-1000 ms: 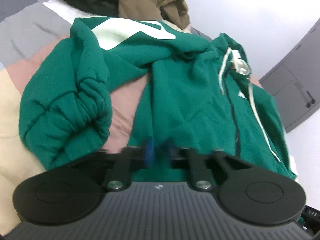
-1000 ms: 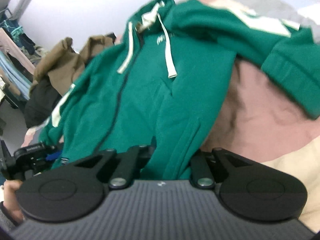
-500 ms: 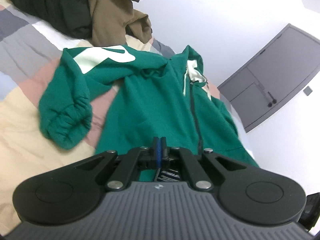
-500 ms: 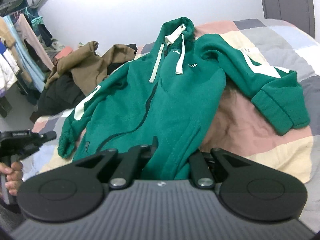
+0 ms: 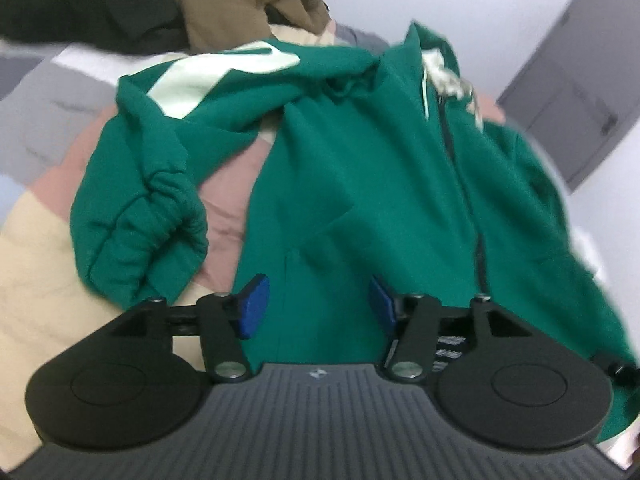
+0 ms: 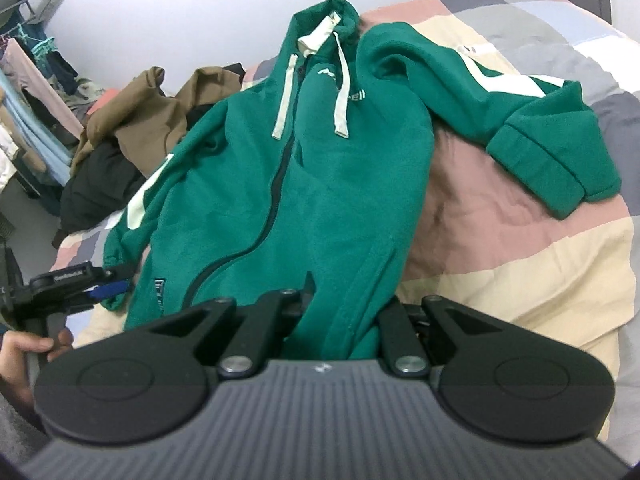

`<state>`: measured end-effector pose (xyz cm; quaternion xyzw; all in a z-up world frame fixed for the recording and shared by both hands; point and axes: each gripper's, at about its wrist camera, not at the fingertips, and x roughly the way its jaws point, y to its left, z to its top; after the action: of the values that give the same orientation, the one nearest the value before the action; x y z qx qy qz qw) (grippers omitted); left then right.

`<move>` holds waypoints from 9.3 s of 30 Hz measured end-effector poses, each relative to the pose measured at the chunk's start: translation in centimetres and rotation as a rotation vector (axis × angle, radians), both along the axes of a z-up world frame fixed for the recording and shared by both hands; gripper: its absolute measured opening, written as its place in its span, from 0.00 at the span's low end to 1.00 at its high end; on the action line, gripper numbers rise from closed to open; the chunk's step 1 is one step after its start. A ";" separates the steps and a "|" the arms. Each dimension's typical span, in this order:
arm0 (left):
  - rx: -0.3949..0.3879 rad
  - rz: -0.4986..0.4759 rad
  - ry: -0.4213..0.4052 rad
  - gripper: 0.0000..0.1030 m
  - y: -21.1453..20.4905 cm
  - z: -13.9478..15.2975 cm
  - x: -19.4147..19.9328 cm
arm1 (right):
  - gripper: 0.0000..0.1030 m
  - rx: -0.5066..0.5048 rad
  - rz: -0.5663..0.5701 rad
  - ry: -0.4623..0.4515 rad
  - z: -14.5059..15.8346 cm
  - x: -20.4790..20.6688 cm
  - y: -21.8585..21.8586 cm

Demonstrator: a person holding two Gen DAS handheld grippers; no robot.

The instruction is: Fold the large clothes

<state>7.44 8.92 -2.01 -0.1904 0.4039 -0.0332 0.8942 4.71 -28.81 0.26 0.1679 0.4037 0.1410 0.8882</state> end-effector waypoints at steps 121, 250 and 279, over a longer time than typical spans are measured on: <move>0.193 -0.191 -0.056 0.60 -13.6 -2.4 4.2 | 0.81 -0.292 -0.332 -0.018 -3.1 11.3 -10.0; 0.080 -0.083 -0.250 0.61 -8.1 -2.7 6.5 | 0.38 -0.227 -0.076 -0.269 0.4 15.5 3.0; 0.170 0.410 -0.288 0.68 0.6 0.2 2.9 | 0.38 -0.262 0.104 -0.171 -3.8 8.1 9.7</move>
<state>10.29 9.49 -1.82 -0.1857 0.2267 0.1560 0.9433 12.79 -19.13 -3.57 0.0169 0.3495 0.1471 0.9252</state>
